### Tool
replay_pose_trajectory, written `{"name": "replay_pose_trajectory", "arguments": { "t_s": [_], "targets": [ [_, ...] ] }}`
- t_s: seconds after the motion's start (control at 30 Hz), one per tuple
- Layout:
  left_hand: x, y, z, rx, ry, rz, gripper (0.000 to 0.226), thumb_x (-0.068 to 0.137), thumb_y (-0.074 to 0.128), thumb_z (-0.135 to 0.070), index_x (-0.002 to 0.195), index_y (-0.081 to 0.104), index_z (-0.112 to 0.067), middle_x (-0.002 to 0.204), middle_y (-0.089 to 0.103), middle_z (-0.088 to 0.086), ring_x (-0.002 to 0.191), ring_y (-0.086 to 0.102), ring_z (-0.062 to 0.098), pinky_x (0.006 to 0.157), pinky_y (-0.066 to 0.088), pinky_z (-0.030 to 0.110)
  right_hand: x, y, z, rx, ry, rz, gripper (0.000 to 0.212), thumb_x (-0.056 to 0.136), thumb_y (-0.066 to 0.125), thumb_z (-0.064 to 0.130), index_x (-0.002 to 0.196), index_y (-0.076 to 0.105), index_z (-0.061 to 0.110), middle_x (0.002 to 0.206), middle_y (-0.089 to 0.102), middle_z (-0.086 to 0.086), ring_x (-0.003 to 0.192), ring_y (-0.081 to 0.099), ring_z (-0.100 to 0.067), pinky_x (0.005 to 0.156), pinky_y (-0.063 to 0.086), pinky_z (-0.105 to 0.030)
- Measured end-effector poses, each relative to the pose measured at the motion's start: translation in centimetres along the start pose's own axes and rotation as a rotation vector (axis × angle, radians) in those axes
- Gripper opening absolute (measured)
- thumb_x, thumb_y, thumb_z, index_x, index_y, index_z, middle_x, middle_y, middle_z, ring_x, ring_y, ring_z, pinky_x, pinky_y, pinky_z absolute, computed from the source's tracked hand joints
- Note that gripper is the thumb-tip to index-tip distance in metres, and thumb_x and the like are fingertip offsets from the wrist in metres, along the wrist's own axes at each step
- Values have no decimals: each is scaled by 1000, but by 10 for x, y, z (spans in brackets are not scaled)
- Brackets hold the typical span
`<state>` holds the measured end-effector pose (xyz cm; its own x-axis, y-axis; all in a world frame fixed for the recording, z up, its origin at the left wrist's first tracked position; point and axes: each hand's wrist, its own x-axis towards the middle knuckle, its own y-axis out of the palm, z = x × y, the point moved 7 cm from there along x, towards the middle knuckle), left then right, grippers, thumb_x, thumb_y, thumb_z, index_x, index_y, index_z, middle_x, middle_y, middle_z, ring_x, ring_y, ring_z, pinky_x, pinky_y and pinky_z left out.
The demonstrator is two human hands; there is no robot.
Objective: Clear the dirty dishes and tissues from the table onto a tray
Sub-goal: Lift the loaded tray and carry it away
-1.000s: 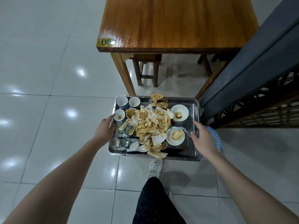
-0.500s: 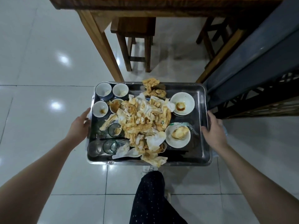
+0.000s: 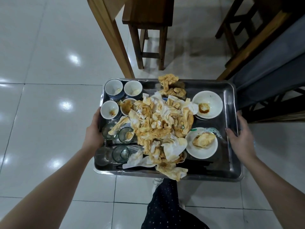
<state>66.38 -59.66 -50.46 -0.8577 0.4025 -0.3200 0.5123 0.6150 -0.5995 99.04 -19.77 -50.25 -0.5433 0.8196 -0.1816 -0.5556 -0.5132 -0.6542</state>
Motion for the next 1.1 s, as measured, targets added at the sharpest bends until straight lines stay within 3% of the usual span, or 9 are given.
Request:
{"name": "replay_pose_trajectory", "arguments": {
  "t_s": [0.1, 0.27, 0.37, 0.43, 0.63, 0.73, 0.8, 0.97, 1.1],
  "targets": [
    [0, 0, -4, -45, 29, -55, 89, 81, 64, 8, 140, 33, -50, 115, 50, -38, 99, 42, -34, 75, 34, -9, 1, 1, -3, 16, 2, 0, 63, 92, 58, 12, 145, 31, 29, 146, 39, 11, 133, 41, -13, 111, 34, -36],
    [-2, -12, -11, -38, 18, -112, 75, 86, 66, -8, 133, 37, -60, 112, 53, -38, 100, 44, -32, 79, 36, -6, -6, -1, 1, 49, 47, -3, 59, 92, 58, 14, 145, 35, 26, 143, 47, 1, 130, 45, -16, 110, 36, -36],
    [-10, -21, -16, -15, -29, -100, 73, 87, 65, -10, 133, 38, -60, 119, 58, -25, 107, 53, -15, 85, 40, 7, -13, -11, 15, 70, 58, 0, 59, 93, 58, 11, 146, 35, 23, 141, 44, 8, 129, 42, -8, 107, 32, -21],
    [-22, -29, -19, -3, -38, -104, 74, 87, 65, -10, 134, 37, -59, 121, 59, -21, 111, 53, -6, 85, 40, 9, -18, -21, 25, 77, 55, 7, 59, 93, 57, 11, 145, 35, 24, 140, 42, 13, 131, 40, -7, 108, 31, -23],
    [-63, -65, -68, 4, -30, -114, 74, 88, 64, -12, 132, 35, -63, 118, 59, -23, 107, 53, -7, 83, 41, 15, -36, -71, 57, 94, 53, 18, 61, 92, 60, 14, 144, 34, 33, 142, 42, 12, 131, 42, -10, 110, 33, -33],
    [-86, -89, -101, 36, -7, -119, 75, 87, 65, -11, 132, 35, -63, 114, 60, -22, 105, 54, -3, 80, 42, 20, -51, -101, 78, 107, 76, 33, 65, 91, 61, 15, 142, 32, 43, 136, 49, 13, 121, 49, -4, 105, 36, -27],
    [-99, -104, -123, 55, 18, -129, 74, 86, 66, -10, 135, 38, -58, 111, 63, -18, 103, 55, 1, 78, 42, 23, -61, -126, 96, 123, 58, 17, 65, 90, 62, 12, 142, 34, 39, 131, 52, 13, 118, 51, -3, 103, 37, -23],
    [-133, -139, -178, 133, 68, -116, 69, 85, 64, -2, 141, 44, -36, 118, 67, 0, 111, 57, 16, 80, 43, 30, -93, -186, 137, 99, 55, -16, 63, 88, 62, 7, 143, 38, 28, 132, 57, -1, 117, 57, -20, 104, 43, -41],
    [-161, -170, -226, 225, 124, -131, 67, 85, 63, -6, 141, 44, -37, 115, 69, 8, 103, 62, 36, 70, 45, 37, -117, -240, 173, 61, -20, -86, 64, 85, 64, 3, 142, 42, 23, 126, 56, 6, 113, 58, -20, 98, 37, -22]
  ]
}}
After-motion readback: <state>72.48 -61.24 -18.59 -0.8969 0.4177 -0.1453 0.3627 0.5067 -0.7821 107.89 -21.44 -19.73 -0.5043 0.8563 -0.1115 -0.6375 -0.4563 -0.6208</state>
